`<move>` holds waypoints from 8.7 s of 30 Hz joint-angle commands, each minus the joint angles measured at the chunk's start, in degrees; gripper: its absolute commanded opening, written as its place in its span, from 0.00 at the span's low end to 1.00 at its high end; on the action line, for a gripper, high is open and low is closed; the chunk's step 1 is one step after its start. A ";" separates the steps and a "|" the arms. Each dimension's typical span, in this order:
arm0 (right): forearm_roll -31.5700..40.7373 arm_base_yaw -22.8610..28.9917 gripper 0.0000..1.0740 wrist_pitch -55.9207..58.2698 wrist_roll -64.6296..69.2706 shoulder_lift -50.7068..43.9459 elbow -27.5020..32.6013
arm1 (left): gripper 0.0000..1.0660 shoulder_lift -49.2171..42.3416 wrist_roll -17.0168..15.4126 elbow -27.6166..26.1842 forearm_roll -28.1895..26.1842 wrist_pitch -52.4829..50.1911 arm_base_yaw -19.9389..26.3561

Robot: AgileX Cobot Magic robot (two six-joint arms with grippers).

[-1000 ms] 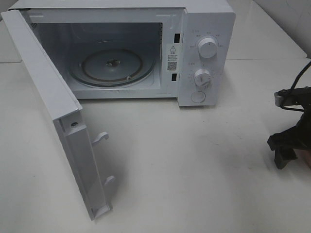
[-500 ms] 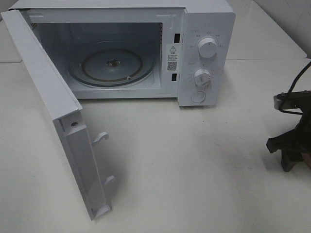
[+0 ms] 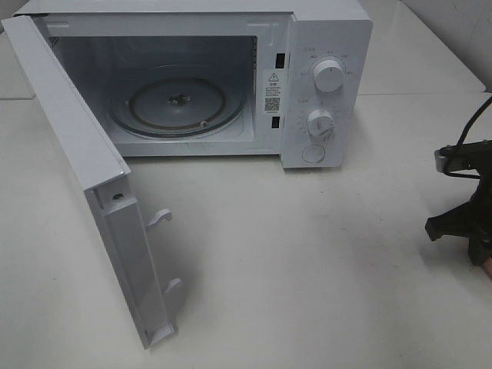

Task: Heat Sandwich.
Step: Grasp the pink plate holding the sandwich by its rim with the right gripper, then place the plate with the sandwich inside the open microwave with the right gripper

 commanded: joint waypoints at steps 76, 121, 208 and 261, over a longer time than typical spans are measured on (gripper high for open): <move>-11.06 33.92 0.01 23.38 5.73 -14.27 0.34 | 0.92 -1.09 -0.34 0.00 -0.23 -0.57 0.00; -3.04 45.26 0.02 19.88 -42.06 -26.53 0.29 | 0.92 -1.09 -0.34 0.00 -0.23 -0.57 0.00; 10.31 41.08 0.00 7.56 -95.11 -5.96 -16.16 | 0.92 -1.09 -0.34 0.00 -0.23 -0.57 0.00; 8.25 41.08 0.00 25.10 -85.08 26.41 -65.89 | 0.92 -1.09 -0.34 0.00 -0.23 -0.57 0.00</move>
